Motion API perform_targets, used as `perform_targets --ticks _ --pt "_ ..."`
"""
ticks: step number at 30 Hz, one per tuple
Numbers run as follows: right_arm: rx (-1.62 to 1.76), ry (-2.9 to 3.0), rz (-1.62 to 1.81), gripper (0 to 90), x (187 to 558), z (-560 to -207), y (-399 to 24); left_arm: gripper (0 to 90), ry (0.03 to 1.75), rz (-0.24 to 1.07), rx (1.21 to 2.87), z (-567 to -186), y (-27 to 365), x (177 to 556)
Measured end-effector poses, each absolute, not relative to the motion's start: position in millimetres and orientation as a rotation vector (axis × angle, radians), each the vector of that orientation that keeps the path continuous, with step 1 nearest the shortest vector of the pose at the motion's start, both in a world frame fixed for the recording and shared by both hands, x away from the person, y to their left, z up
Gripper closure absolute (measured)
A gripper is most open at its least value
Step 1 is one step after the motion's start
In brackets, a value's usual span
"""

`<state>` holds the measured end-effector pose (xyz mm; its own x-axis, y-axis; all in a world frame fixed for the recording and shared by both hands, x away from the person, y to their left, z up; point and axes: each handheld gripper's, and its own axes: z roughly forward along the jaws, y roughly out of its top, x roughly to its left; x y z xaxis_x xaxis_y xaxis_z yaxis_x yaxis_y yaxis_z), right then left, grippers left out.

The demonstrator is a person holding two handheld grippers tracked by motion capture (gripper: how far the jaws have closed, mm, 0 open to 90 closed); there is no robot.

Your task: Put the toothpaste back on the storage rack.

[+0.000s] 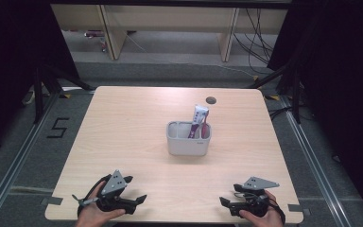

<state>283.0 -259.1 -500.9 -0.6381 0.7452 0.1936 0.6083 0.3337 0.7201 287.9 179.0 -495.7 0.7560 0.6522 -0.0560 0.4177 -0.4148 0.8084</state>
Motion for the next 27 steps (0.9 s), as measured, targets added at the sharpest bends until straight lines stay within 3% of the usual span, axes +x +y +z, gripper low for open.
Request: perform_targets --ticks 27 --pt "1.296 2.433 1.206 22.4 280.8 -500.7 -256.8 16.6 0.8 0.354 2.139 -498.4 190.2 267.3"
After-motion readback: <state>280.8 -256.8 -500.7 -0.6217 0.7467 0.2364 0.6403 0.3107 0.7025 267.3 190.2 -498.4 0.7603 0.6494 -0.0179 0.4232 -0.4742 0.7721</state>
